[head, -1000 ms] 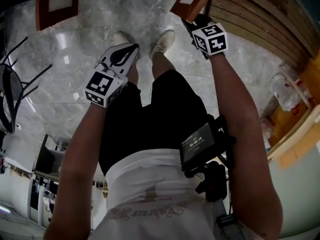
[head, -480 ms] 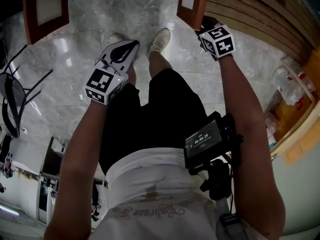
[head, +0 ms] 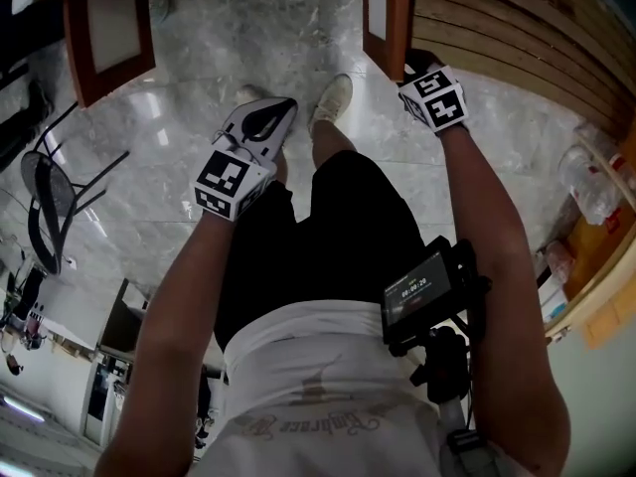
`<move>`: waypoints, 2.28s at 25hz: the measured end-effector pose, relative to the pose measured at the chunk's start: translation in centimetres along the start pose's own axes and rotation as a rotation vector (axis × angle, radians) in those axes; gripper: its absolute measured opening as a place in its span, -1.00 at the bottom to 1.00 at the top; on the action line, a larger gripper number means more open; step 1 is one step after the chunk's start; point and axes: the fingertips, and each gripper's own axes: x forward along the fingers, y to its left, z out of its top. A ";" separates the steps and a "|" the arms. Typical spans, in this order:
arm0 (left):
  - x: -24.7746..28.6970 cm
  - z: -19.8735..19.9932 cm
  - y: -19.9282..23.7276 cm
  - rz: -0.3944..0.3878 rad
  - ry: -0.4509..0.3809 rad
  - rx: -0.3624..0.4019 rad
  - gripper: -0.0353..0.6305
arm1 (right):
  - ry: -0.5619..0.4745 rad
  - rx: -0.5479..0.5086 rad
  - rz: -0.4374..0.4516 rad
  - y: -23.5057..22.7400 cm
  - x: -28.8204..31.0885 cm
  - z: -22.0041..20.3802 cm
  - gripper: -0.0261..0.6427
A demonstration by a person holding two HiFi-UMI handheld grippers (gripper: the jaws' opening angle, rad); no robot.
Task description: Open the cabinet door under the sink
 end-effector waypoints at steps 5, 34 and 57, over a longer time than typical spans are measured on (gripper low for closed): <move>-2.0 0.8 0.2 0.044 -0.014 -0.092 -0.87 | 0.024 0.063 -0.062 0.7 -0.5 -0.8 -0.72; -17.9 9.2 7.8 0.082 -0.127 -0.051 -0.87 | -0.593 0.324 -0.201 8.5 -19.7 23.0 -0.89; -25.8 14.3 9.7 0.057 -0.264 0.049 -0.87 | -0.691 0.146 -0.097 21.0 -22.1 32.6 -0.89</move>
